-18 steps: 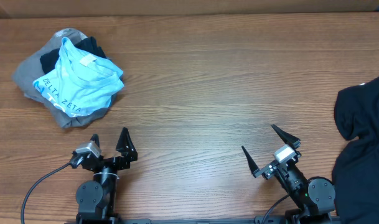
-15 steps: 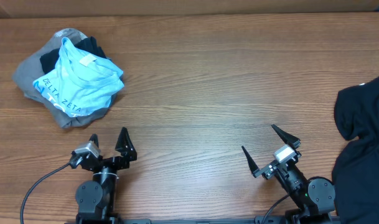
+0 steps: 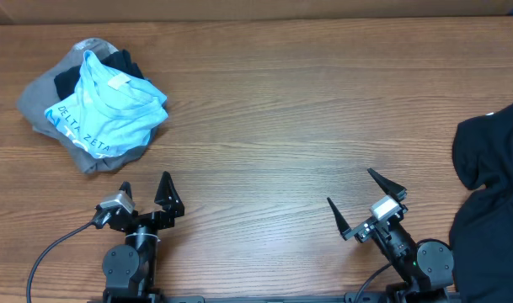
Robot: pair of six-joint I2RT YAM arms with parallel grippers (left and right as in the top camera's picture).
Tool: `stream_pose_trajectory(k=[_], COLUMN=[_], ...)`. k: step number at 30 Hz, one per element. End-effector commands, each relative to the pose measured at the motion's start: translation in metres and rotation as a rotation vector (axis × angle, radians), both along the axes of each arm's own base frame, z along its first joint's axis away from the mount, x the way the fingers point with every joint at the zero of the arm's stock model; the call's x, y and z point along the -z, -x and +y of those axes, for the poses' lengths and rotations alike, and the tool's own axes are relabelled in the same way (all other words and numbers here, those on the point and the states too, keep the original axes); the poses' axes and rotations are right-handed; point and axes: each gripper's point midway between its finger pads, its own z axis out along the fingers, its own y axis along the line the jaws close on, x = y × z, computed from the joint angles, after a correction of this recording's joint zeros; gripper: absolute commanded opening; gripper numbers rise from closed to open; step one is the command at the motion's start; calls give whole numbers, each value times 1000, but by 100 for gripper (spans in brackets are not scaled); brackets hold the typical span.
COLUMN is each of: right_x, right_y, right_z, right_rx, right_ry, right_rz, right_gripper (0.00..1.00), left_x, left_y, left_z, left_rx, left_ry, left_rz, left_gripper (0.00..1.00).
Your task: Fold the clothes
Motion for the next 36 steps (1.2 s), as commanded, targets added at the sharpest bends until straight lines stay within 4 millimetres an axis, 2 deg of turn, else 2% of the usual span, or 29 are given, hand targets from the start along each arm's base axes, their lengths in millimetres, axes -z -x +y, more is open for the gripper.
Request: stream_pose_trajectory(k=[1, 26, 31, 36], right_x=[2, 2, 2, 2], right_y=[0, 0, 0, -1], right_z=[0, 0, 0, -2], right_rx=[-2, -2, 2, 10], right_ry=[-1, -1, -1, -70], right_rz=[-2, -1, -1, 43], right_gripper=[100, 100, 100, 100], left_x=[-1, -1, 1, 1], left_y=[0, 0, 0, 0], left_z=[3, 1, -8, -10], left_rx=[-18, -3, 51, 59], left_ry=[6, 6, 10, -13], left_rz=[-10, -8, -2, 0], left_gripper=[100, 100, 100, 100])
